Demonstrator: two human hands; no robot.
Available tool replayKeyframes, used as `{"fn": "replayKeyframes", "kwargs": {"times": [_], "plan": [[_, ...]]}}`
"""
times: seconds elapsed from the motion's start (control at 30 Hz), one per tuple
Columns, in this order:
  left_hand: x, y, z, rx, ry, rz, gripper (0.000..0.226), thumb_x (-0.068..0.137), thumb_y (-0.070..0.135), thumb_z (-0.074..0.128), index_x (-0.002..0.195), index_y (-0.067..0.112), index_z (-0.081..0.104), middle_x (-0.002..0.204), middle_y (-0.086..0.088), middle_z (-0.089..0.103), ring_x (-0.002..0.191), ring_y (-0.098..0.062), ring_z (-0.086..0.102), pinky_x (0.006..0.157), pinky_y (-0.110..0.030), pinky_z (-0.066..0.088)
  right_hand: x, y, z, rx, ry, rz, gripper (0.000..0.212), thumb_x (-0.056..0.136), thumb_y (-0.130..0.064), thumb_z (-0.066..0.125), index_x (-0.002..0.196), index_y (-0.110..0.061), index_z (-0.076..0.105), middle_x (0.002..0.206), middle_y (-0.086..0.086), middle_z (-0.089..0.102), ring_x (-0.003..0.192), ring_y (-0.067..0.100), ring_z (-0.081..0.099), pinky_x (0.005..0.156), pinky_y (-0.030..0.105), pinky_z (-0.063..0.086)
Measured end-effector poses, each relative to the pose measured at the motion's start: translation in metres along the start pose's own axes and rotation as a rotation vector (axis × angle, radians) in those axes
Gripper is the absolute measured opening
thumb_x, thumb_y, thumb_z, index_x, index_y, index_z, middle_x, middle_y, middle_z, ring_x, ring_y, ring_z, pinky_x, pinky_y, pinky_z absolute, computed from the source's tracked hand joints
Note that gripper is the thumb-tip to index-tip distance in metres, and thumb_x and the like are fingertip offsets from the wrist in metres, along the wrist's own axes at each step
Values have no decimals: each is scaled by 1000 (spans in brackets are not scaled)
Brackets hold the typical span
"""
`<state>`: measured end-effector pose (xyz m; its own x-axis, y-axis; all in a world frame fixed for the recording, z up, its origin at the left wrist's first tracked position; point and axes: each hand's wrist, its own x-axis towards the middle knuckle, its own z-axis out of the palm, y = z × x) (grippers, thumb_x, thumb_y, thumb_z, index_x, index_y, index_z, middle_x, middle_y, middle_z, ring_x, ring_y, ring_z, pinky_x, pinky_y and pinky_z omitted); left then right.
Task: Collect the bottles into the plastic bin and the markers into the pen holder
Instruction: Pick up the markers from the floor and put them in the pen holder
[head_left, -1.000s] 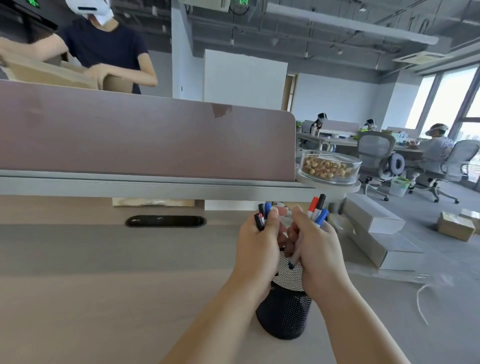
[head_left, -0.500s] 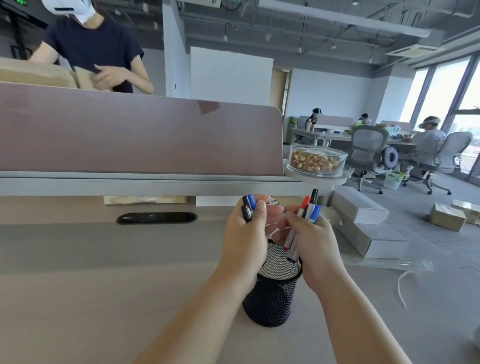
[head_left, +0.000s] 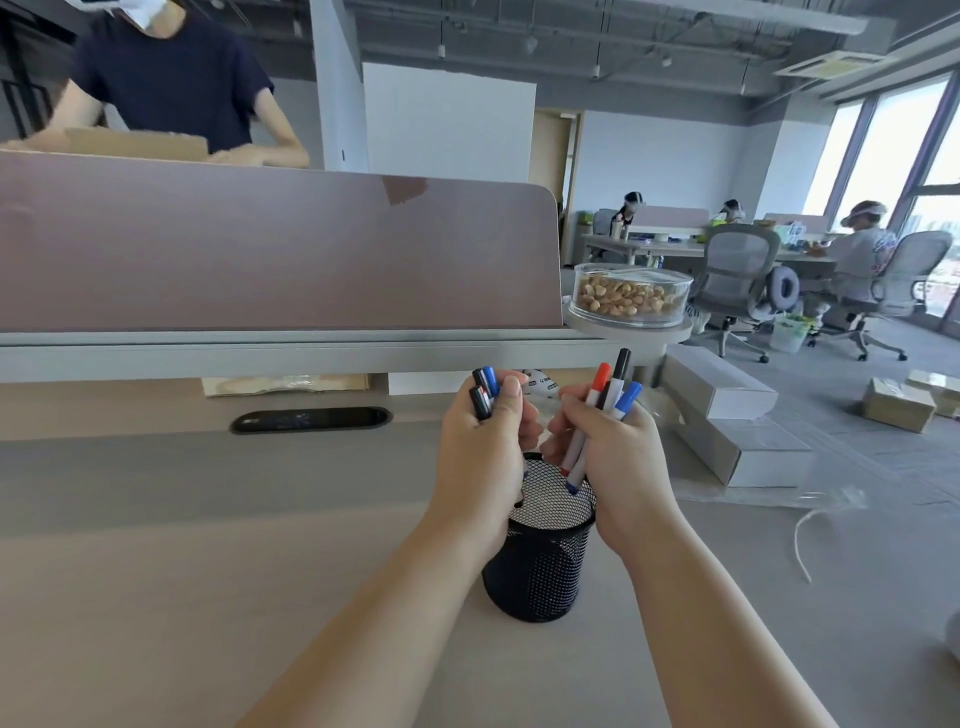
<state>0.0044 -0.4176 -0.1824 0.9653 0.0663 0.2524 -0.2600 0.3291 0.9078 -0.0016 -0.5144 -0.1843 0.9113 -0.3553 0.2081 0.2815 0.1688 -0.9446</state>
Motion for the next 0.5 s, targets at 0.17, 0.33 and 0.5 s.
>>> {"fn": "replayKeyframes", "kwargs": {"times": [0.17, 0.33, 0.5], "plan": [[-3, 2, -1, -3, -38, 25, 10, 90, 19, 63, 81, 20, 61, 62, 11, 60, 55, 0, 59, 54, -12, 49, 0, 1, -3, -16, -38, -29, 5, 89, -2, 61, 88, -6, 60, 62, 6, 57, 51, 20, 53, 54, 30, 48], [-5, 4, 1, -39, -57, 36, 14, 91, 27, 60, 82, 16, 62, 69, 4, 61, 62, -7, 59, 68, -22, 50, -3, -2, -2, 6, -52, -38, 3, 90, -8, 61, 87, -7, 61, 62, 6, 58, 51, 19, 54, 56, 30, 49], [-3, 4, 1, -94, -42, 13, 30, 99, 33, 44, 82, 16, 62, 73, -1, 59, 71, -16, 57, 79, -34, 46, -5, -4, -1, 41, -39, -33, 20, 93, -23, 58, 78, -12, 65, 63, 8, 58, 58, 22, 54, 58, 28, 50]]}}
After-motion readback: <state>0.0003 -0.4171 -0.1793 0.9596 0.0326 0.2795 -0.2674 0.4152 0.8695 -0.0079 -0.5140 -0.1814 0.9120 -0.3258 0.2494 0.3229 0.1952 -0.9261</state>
